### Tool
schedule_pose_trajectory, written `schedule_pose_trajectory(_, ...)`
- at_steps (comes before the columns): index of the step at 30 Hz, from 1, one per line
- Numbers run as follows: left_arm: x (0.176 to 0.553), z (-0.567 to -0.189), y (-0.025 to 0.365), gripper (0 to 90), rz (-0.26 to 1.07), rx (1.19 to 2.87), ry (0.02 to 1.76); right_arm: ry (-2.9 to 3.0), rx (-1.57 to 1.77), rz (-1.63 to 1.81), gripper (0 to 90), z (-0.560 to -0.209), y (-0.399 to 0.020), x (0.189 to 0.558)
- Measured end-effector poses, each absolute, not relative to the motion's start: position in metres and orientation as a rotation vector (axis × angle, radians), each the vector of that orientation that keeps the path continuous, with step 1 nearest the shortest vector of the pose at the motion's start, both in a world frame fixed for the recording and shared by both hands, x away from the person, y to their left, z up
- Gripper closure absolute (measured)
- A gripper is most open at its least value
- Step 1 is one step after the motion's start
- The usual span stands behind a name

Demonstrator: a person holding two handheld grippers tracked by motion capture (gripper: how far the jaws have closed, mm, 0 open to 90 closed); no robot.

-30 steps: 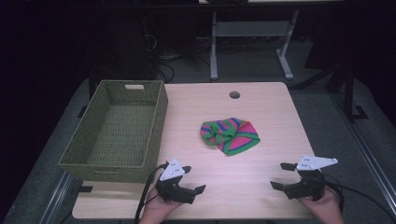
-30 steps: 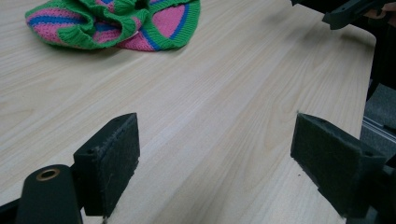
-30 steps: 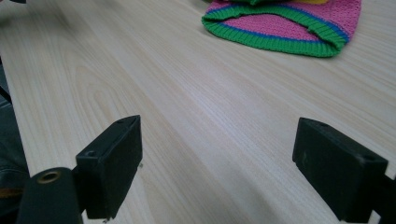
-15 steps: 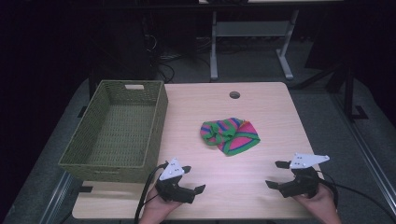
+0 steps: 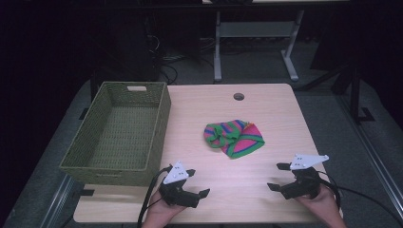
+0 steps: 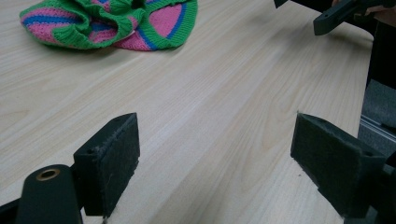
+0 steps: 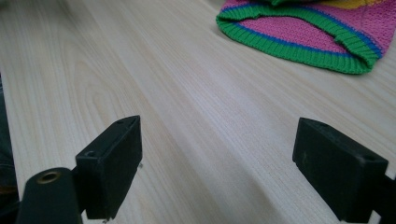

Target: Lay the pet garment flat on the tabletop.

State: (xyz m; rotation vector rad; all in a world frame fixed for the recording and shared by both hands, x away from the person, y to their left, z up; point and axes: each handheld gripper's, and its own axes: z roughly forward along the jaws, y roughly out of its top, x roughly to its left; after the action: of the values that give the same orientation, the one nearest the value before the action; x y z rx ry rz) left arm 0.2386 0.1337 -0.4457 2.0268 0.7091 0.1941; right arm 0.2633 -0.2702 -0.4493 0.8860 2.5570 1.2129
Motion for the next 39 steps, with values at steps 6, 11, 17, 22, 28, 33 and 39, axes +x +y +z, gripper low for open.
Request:
schedule_pose_trajectory(6, 0.239, -0.446, 0.134, 15.3, 0.195, 2.024, 0.718, 2.560, 0.876, 1.218, 15.6, -0.446, -0.270, 0.269)
schedule_pose_trajectory(11, 0.239, -0.446, 0.135, 15.3, 0.199, 2.024, 0.716, 2.605, 0.863, 1.234, 15.7, -0.447, -0.261, 0.280)
schedule_pose_trajectory(17, 0.241, -0.447, 0.135, 15.3, 0.185, 2.018, 0.719, 2.657, 0.815, 1.234, 15.9, -0.442, -0.249, 0.294)
schedule_pose_trajectory(22, 0.240, -0.446, 0.135, 15.3, 0.187, 2.017, 0.710, 2.686, 0.806, 1.228, 16.2, -0.434, -0.242, 0.306)
schedule_pose_trajectory(28, 0.241, -0.446, 0.137, 15.3, 0.188, 2.017, 0.712, 2.697, 0.799, 1.231, 16.1, -0.420, -0.235, 0.326)
schedule_pose_trajectory(33, 0.241, -0.445, 0.137, 15.3, 0.188, 2.014, 0.713, 2.725, 0.805, 1.213, 16.1, -0.417, -0.233, 0.339)
schedule_pose_trajectory(39, 0.242, -0.445, 0.138, 15.3, 0.184, 2.015, 0.715, 2.740, 0.789, 1.180, 16.1, -0.411, -0.228, 0.352)
